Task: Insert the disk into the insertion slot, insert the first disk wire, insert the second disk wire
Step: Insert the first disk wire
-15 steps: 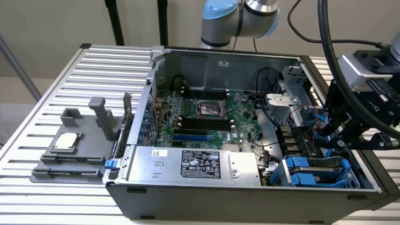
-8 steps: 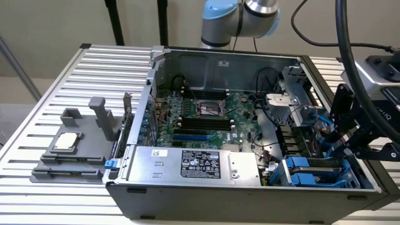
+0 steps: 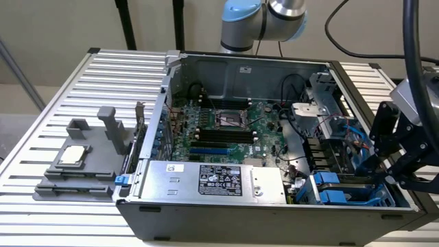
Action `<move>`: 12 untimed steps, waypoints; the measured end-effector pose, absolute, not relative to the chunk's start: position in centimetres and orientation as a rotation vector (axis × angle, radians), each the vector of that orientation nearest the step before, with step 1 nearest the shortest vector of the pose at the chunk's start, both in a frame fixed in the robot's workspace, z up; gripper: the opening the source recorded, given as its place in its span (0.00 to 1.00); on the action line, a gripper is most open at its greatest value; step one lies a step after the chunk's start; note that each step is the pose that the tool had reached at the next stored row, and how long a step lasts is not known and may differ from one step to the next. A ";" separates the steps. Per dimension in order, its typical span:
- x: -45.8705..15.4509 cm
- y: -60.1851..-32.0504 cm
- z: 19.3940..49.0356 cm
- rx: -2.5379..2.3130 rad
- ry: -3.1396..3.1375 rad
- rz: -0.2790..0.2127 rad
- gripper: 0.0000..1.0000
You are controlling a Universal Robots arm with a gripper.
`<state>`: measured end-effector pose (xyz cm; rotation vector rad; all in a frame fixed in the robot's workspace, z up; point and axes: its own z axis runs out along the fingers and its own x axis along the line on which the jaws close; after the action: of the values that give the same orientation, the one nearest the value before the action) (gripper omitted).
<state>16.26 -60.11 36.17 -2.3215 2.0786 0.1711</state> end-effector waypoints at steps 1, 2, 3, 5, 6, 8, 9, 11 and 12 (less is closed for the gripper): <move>16.4 -60.2 36.2 -2.319 2.076 0.176 0.33; 16.5 -60.3 36.2 -2.315 2.072 0.183 0.33; 16.5 -60.3 36.2 -2.311 2.068 0.191 0.33; 16.7 -60.4 36.1 -2.302 2.057 0.208 0.33; 16.7 -60.4 36.1 -2.297 2.052 0.216 0.33; 16.8 -60.5 36.0 -2.290 2.044 0.229 0.33; 16.9 -60.5 35.9 -2.287 2.040 0.235 0.33; 17.0 -60.6 35.9 -2.280 2.030 0.249 0.33; 17.1 -60.6 35.8 -2.277 2.025 0.256 0.33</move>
<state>17.13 -60.57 35.83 -2.2765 2.0249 0.2560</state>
